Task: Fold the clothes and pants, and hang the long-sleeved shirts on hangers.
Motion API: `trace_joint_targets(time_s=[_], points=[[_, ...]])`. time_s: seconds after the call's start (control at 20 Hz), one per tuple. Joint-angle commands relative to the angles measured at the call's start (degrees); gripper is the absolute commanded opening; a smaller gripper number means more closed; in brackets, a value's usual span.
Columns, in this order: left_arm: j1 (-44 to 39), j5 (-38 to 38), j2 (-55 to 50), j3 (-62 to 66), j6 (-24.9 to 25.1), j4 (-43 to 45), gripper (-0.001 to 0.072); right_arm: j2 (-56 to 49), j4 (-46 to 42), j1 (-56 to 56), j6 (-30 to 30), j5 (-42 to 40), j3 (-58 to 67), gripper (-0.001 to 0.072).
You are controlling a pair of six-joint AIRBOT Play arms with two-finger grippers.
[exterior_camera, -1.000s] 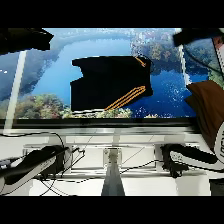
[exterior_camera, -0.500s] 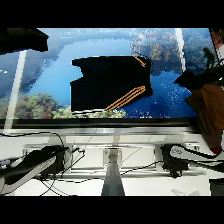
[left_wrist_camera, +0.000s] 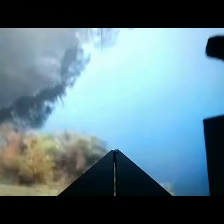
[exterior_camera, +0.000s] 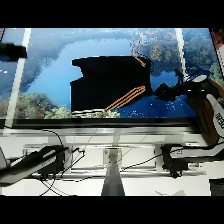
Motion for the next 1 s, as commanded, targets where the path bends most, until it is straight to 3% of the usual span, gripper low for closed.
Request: trace_joint_targets(time_s=[0.0, 0.15, 0.35, 0.45, 0.6, 0.7, 0.8, 0.95], points=[[9.09, -11.54, -4.79, -2.25, 3.48, -14.53, 0.0005, -2.14, 4.61, 1.9, -0.87, -3.13, -0.46, 0.0458], [13.94, -4.59, -1.46, -11.72, 4.31, -22.91, 0.0005, -2.19, 8.02, 1.92, -1.46, -4.63, -0.46, 0.0464], [15.41, 0.39, 7.19, -31.74, 10.47, -24.46, 0.0006, -2.19, 8.63, 1.9, -1.55, -6.71, -0.46, 0.0465], [16.41, 5.31, 10.51, -40.48, 10.51, -26.75, 0.0006, -2.19, 8.63, 1.92, -1.6, -7.63, -0.46, 0.0462], [16.57, 6.12, 10.91, -48.7, 10.51, -30.75, 0.003, -2.19, 8.59, 1.92, -1.68, -8.61, -0.46, 0.0425], [16.55, 6.54, 10.43, -52.68, 10.51, -31.5, 0.0562, -2.16, 8.61, 1.92, -1.7, -10.21, -0.46, 0.0187], [16.55, 6.34, 10.03, -55.28, 13.27, -33.03, 0.0584, -2.14, 8.66, 1.92, -2.91, -10.88, -0.46, 0.0038], [16.48, 6.34, 10.03, -59.25, 18.86, -40.83, 0.0583, -2.12, 8.59, 1.92, -8.07, -10.14, -0.46, 0.0039]])
